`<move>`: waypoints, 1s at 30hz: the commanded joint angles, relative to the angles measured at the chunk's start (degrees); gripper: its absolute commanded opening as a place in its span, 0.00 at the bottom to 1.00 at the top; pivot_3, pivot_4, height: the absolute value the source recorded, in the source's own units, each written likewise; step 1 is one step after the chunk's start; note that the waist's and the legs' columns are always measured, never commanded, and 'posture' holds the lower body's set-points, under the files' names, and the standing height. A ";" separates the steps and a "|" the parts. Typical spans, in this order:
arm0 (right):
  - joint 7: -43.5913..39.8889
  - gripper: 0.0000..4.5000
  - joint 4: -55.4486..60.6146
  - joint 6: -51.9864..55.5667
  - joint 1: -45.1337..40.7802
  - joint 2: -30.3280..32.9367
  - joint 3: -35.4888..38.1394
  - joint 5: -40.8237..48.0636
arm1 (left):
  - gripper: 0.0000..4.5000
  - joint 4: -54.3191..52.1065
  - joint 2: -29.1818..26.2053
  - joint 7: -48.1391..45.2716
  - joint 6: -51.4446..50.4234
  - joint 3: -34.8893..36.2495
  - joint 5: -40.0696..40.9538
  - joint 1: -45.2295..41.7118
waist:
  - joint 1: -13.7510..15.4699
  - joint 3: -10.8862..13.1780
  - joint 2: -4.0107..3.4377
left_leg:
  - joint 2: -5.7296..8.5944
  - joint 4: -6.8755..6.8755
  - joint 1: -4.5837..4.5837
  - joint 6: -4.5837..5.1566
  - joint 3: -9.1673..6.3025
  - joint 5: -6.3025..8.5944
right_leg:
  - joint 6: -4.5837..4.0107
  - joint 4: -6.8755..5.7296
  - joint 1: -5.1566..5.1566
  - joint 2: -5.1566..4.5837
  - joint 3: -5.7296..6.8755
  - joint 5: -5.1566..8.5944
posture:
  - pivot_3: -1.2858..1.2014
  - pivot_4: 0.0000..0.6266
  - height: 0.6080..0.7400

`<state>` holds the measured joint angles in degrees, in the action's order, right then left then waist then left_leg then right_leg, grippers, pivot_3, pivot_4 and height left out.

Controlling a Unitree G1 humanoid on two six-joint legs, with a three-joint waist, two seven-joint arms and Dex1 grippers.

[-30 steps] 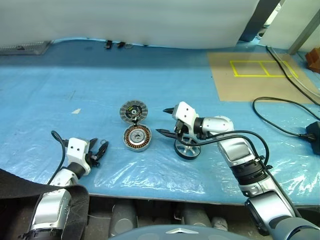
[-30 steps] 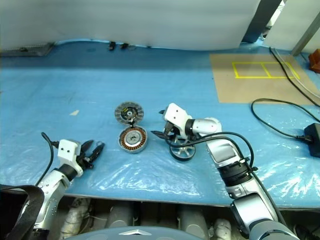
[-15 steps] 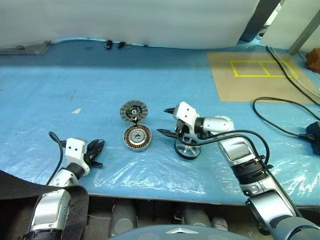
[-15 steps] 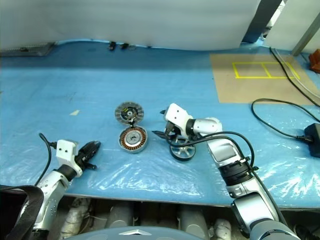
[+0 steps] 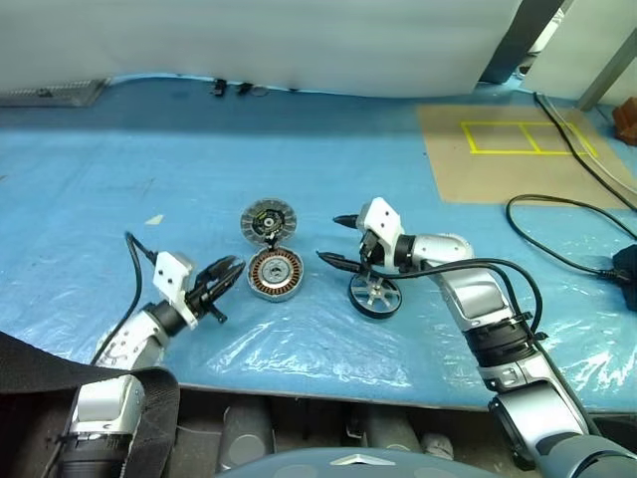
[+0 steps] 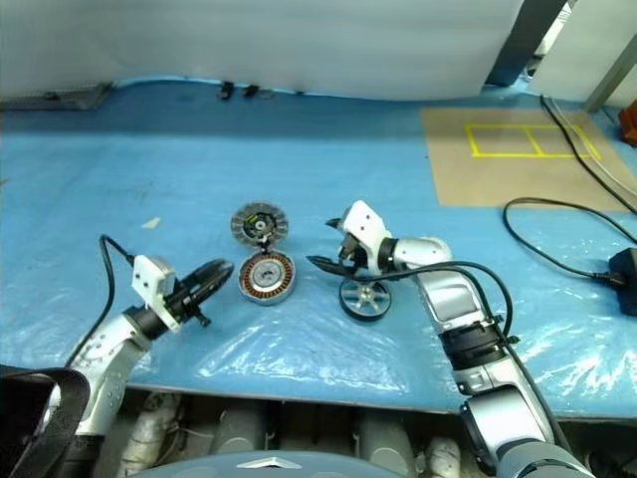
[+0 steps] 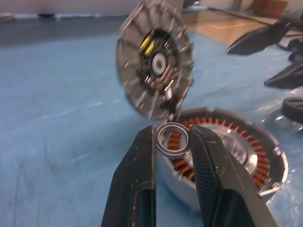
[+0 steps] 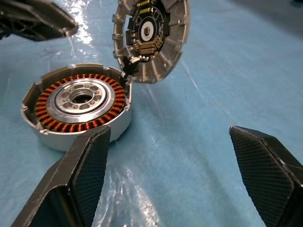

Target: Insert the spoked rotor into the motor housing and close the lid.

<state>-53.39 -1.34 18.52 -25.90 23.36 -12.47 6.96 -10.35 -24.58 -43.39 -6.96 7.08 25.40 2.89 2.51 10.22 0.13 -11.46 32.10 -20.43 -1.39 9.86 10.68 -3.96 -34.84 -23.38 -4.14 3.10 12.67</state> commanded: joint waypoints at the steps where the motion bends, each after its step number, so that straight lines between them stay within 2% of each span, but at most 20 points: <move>1: -2.97 0.93 3.47 0.89 0.81 1.76 -0.73 1.88 | 0.15 -3.61 -1.51 -2.20 -2.97 -0.15 3.29 -0.96 | -0.12 0.00 0.00 | 0.00 -0.01 0.00 0.00 0.00 0.00 | 0.00 0.00 -0.01 0.00 0.00 0.00 | 0.52 0.24 1.00; 7: -4.15 0.93 4.63 3.27 0.24 2.15 -1.44 2.72 | 0.15 -4.08 -3.56 -3.65 -7.62 -4.78 1.58 -4.16 | 0.02 0.00 -0.01 | 0.00 0.02 0.03 0.00 0.01 0.00 | 0.01 -0.04 0.01 0.01 0.00 0.00 | 0.52 0.24 1.00; 15: -4.19 0.93 6.54 7.75 -0.12 2.02 -1.36 4.92 | 0.15 1.72 -4.36 -4.03 -5.52 -8.48 -4.64 -9.79 | -0.04 0.00 -0.01 | 0.00 0.03 0.02 0.00 0.00 -0.01 | 0.00 -0.04 0.03 0.01 0.00 0.00 | 0.52 0.24 1.00; 30: -2.52 0.93 7.81 8.36 0.40 1.79 -2.38 4.21 | 0.15 2.33 -6.56 -6.10 -7.22 -9.74 -6.99 -10.36 | 0.07 0.00 -0.01 | 0.00 0.03 0.01 -0.01 0.00 -0.01 | 0.00 -0.03 0.02 0.01 0.01 0.00 | 0.52 0.24 1.00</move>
<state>-56.07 4.42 27.40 -25.03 25.30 -14.80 10.64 -5.95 -30.30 -48.86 -13.82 -2.77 18.38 -7.86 2.58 10.22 0.12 -11.46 32.14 -20.42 -1.39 9.86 10.67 -3.96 -34.87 -23.36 -4.13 3.11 12.67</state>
